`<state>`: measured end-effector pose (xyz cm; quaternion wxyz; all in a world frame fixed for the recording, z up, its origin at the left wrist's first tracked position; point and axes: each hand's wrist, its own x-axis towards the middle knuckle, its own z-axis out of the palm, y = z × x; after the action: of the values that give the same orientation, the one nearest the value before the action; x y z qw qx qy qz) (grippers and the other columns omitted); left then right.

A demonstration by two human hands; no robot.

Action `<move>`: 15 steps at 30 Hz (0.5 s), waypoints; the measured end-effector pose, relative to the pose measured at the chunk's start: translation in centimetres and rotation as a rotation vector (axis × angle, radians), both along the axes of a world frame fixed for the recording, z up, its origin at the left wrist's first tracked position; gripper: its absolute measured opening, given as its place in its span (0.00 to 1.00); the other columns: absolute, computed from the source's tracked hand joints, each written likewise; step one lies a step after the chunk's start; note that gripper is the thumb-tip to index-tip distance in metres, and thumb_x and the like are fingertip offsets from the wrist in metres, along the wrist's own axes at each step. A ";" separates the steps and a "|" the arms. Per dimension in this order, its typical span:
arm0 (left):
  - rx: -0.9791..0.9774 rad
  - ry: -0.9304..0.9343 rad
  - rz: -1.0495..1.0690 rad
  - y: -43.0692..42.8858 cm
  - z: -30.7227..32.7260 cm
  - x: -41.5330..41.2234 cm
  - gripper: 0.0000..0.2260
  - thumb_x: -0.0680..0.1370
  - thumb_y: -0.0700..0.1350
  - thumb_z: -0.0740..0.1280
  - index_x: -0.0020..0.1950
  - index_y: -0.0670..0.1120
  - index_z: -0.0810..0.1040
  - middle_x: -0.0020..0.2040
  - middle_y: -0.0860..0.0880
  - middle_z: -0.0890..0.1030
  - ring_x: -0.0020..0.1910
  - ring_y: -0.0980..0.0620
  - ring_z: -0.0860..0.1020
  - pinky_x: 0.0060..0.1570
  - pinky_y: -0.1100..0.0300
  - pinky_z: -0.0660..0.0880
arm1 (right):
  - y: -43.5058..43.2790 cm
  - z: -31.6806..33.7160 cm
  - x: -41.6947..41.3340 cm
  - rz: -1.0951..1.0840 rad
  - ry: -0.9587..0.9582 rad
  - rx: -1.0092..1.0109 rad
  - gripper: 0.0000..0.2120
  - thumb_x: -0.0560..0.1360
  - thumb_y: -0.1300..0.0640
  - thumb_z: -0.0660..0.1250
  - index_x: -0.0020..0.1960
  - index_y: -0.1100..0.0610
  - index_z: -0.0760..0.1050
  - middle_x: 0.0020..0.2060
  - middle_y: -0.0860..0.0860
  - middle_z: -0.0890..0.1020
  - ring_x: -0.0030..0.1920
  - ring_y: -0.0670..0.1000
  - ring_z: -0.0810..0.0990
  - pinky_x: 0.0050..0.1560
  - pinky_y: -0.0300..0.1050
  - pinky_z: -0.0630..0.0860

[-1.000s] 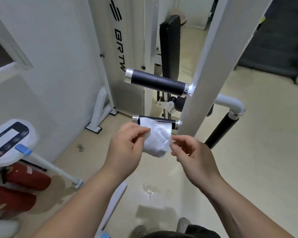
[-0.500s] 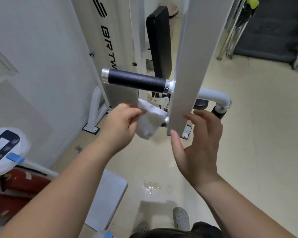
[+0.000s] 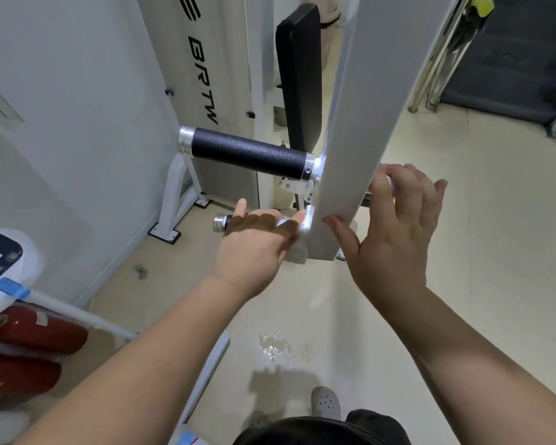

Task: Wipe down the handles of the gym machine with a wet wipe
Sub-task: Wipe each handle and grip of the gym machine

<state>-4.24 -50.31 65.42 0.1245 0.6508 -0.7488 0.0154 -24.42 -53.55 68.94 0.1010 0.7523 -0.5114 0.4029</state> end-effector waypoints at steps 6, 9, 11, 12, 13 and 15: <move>0.000 -0.110 0.079 0.1 1.9 6.1 0.20 0.80 0.59 0.60 0.58 0.48 0.83 0.55 0.43 0.81 0.59 0.40 0.79 0.73 0.37 0.59 | -0.5 0.1 0.3 -0.012 0.004 0.014 0.33 0.76 0.42 0.71 0.73 0.59 0.70 0.65 0.60 0.75 0.70 0.61 0.67 0.79 0.67 0.52; 0.029 -0.100 0.018 0.0 2.6 7.0 0.16 0.78 0.52 0.69 0.61 0.44 0.82 0.59 0.43 0.80 0.59 0.38 0.79 0.74 0.37 0.63 | -0.4 0.1 0.7 -0.019 0.003 0.000 0.33 0.76 0.42 0.71 0.73 0.60 0.70 0.64 0.61 0.75 0.69 0.62 0.68 0.78 0.66 0.53; 0.060 -0.024 -0.066 -0.4 2.7 5.6 0.20 0.80 0.44 0.67 0.72 0.46 0.75 0.62 0.43 0.80 0.62 0.36 0.77 0.75 0.41 0.64 | -0.3 0.1 0.8 -0.019 0.004 -0.003 0.34 0.76 0.42 0.71 0.73 0.60 0.70 0.64 0.61 0.75 0.69 0.63 0.68 0.78 0.66 0.53; 0.093 -0.007 -0.099 -0.7 2.7 4.6 0.21 0.80 0.41 0.62 0.74 0.49 0.72 0.63 0.44 0.80 0.63 0.35 0.76 0.74 0.42 0.66 | -0.4 0.2 0.7 -0.021 0.007 0.000 0.34 0.75 0.42 0.71 0.73 0.60 0.70 0.64 0.61 0.75 0.69 0.63 0.69 0.78 0.66 0.53; 0.122 -0.013 -0.114 -0.8 2.8 3.6 0.23 0.80 0.40 0.58 0.75 0.49 0.70 0.63 0.44 0.80 0.62 0.35 0.76 0.71 0.43 0.70 | -0.4 0.2 0.6 -0.024 0.011 0.003 0.34 0.75 0.42 0.71 0.73 0.61 0.70 0.64 0.61 0.75 0.69 0.64 0.69 0.78 0.66 0.53; 0.122 -0.048 -0.120 -1.0 2.6 2.0 0.23 0.80 0.44 0.51 0.74 0.47 0.70 0.64 0.45 0.79 0.59 0.37 0.77 0.61 0.46 0.75 | -0.4 0.3 0.4 -0.028 0.021 0.002 0.33 0.75 0.42 0.71 0.72 0.61 0.70 0.64 0.61 0.75 0.68 0.63 0.68 0.78 0.67 0.54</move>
<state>-2.29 -51.26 68.07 0.0672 0.6107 -0.7887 -0.0222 -24.03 -53.93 69.22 0.1113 0.7493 -0.5212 0.3930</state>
